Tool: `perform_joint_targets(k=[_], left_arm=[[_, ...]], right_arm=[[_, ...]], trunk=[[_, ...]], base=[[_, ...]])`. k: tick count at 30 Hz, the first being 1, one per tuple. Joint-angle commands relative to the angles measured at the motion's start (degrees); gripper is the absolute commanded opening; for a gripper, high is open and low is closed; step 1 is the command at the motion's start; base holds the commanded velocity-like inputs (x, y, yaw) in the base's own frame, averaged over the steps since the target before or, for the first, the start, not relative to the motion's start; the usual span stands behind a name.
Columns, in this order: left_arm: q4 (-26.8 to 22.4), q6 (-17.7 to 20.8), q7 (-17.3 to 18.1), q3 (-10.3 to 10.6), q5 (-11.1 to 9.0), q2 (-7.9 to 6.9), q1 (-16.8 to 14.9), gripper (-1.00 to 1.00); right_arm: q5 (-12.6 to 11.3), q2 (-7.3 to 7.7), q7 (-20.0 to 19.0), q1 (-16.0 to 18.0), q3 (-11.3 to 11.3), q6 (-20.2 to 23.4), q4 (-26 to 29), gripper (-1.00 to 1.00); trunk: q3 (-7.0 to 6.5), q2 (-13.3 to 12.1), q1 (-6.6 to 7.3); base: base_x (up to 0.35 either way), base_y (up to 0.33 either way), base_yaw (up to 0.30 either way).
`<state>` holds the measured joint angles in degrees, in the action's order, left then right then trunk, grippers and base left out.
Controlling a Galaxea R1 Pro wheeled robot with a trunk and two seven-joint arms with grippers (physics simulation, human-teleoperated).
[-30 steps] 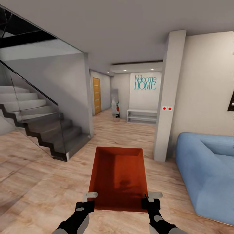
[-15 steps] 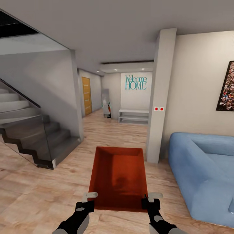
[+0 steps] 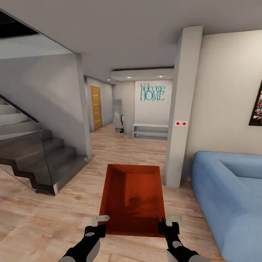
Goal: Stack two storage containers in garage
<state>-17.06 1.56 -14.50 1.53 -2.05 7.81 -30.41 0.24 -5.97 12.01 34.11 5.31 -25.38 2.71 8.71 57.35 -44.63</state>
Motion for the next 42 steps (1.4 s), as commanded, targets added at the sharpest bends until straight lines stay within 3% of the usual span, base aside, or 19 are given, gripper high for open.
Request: perform_joint_targets(k=[1, 42], left_arm=[[0.18, 0.20, -0.27, 0.93, -1.47, 0.01, 0.00, -1.00], [0.18, 0.20, -0.27, 0.93, -1.47, 0.01, 0.00, -1.00]], right_arm=[[0.18, -0.01, 0.41, 0.08, 0.41, -0.46, 2.39, -1.00], [0.12, -0.01, 0.33, 0.08, 0.40, -0.46, 2.39, -1.00]], trunk=[[0.09, 0.05, -0.04], [0.09, 0.05, -0.04]], base=[[0.322, 0.000, 0.000], [0.322, 0.001, 0.000]])
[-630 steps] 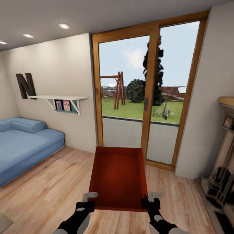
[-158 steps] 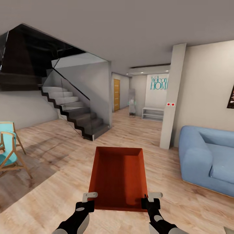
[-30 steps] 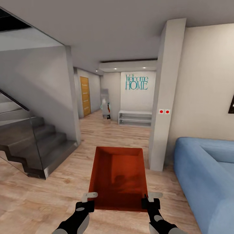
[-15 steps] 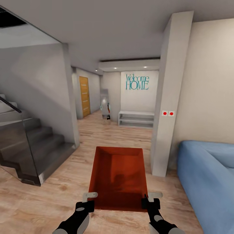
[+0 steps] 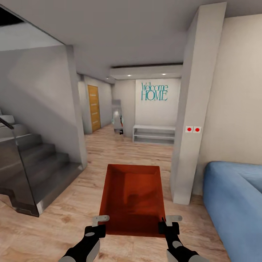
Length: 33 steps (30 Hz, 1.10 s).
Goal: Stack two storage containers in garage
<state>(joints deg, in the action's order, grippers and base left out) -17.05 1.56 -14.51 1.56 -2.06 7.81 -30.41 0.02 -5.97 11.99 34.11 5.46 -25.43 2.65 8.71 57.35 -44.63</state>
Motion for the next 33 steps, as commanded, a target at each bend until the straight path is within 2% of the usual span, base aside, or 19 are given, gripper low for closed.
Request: perform_joint_targets(k=[1, 33], left_arm=[[0.17, 0.20, -0.26, 0.90, -1.46, 0.01, 0.00, -1.00], [0.17, 0.20, -0.26, 0.90, -1.46, 0.01, 0.00, -1.00]], right_arm=[[0.34, -0.01, 0.34, 0.08, 0.25, -0.41, 2.45, -1.00], [0.38, 0.03, 0.31, 0.08, 0.32, -0.33, 2.45, -1.00]], trunk=[[0.09, 0.05, -0.04], [0.09, 0.05, -0.04]], base=[[0.322, 0.000, 0.000], [0.322, 0.000, 0.000]])
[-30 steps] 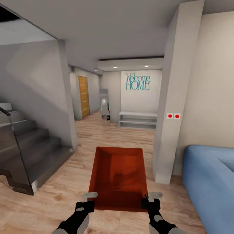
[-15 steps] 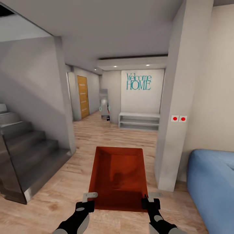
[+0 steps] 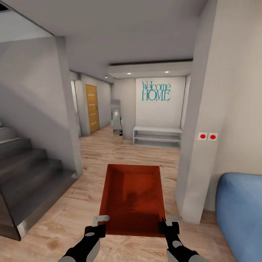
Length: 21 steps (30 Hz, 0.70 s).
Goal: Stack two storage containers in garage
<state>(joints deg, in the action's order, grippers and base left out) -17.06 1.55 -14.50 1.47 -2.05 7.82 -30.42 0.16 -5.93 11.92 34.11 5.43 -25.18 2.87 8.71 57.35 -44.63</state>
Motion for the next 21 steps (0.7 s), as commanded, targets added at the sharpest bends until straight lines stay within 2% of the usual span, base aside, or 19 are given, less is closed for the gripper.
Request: perform_joint_targets(k=[1, 21], left_arm=[[0.18, 0.20, -0.27, 1.00, -1.47, 0.00, 0.01, -1.00], [0.18, 0.20, -0.27, 1.00, -1.47, 0.00, 0.01, -1.00]], right_arm=[[0.22, 0.00, 0.39, 0.08, 0.36, -0.57, 2.22, -1.00], [0.21, -0.05, 0.39, 0.08, 0.29, -0.65, 2.22, -1.00]], trunk=[[0.09, 0.05, -0.04], [0.09, 0.05, -0.04]], base=[[0.322, 0.000, 0.000], [0.322, 0.000, 0.000]])
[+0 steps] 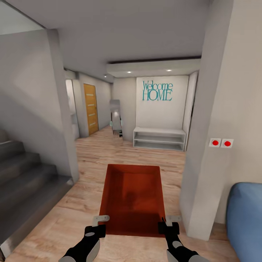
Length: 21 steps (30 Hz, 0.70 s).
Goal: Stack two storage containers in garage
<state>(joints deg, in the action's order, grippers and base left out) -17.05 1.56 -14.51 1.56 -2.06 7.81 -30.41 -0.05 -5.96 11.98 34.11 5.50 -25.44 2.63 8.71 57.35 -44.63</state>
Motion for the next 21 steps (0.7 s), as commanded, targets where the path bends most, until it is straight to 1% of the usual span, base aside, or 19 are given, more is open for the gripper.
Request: perform_joint_targets(k=[1, 21], left_arm=[[0.17, 0.20, -0.26, 0.90, -1.46, 0.01, 0.00, -1.00], [0.17, 0.20, -0.26, 0.90, -1.46, 0.01, 0.00, -1.00]], right_arm=[[0.40, -0.01, 0.33, 0.08, 0.22, -0.40, 2.47, -1.00], [0.40, -0.01, 0.33, 0.08, 0.22, -0.40, 2.47, -1.00]], trunk=[[0.09, 0.05, -0.04], [0.09, 0.05, -0.04]], base=[[0.322, 0.000, 0.000], [0.322, 0.000, 0.000]])
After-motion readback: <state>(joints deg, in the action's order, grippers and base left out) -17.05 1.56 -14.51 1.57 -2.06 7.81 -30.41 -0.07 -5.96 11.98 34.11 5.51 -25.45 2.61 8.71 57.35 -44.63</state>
